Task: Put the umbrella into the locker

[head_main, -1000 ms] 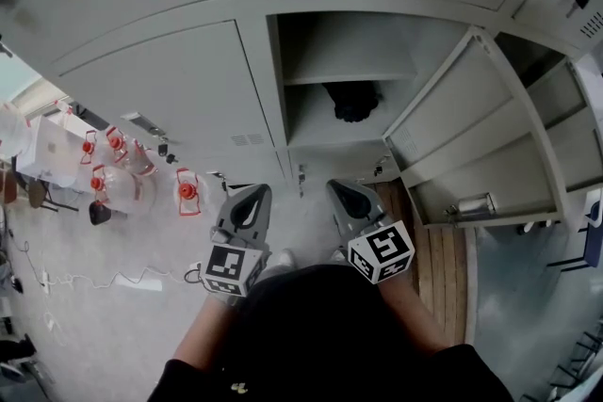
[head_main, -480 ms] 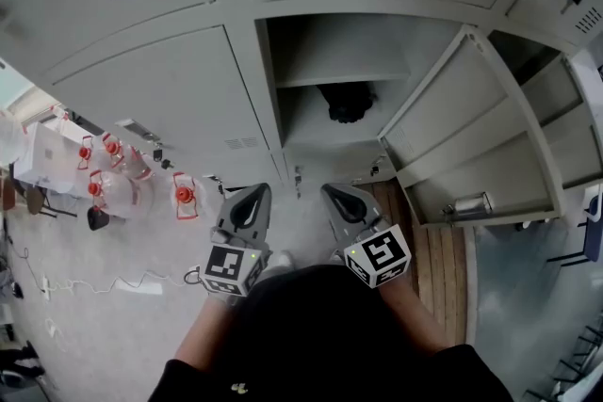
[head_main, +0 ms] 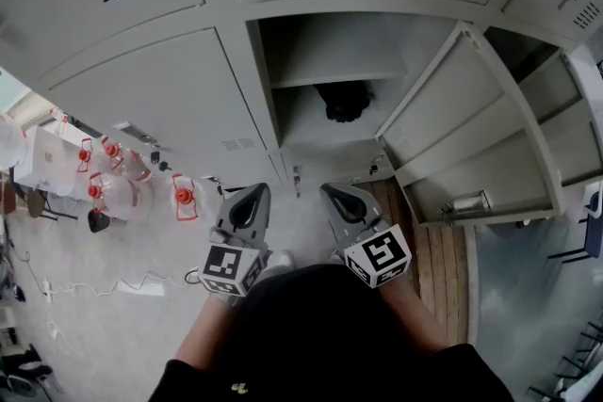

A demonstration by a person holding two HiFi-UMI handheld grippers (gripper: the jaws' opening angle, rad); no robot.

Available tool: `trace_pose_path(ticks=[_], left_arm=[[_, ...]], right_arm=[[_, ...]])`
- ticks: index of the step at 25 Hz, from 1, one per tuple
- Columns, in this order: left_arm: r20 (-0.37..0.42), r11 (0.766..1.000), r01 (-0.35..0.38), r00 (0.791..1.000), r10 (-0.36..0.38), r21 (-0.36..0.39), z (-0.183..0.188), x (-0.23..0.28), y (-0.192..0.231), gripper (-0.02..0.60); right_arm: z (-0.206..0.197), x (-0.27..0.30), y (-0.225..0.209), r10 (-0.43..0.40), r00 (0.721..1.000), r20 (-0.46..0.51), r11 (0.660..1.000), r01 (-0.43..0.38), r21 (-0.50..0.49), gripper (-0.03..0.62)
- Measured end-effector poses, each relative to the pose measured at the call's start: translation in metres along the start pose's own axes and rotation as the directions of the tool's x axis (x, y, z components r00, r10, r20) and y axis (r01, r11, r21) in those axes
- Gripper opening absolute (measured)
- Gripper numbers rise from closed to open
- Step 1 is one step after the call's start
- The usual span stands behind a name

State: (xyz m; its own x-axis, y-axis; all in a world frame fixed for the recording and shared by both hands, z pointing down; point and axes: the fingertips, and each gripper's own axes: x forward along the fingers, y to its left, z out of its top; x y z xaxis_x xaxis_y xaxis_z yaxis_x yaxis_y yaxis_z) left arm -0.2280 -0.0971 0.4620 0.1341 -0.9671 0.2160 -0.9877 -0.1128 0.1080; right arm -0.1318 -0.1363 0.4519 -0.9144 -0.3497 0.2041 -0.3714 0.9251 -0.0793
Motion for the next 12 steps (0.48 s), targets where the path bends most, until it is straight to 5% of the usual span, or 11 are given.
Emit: trace_pose_path(ticks=[12], left_arm=[[0.004,0.999,0.053,0.999,-0.053,0.000,0.007,0.007,-0.016,0.009]], right_arm=[[-0.003,-0.005,-0.004,-0.011,1.000,-0.005,1.000,0.011,0.005,-0.003]])
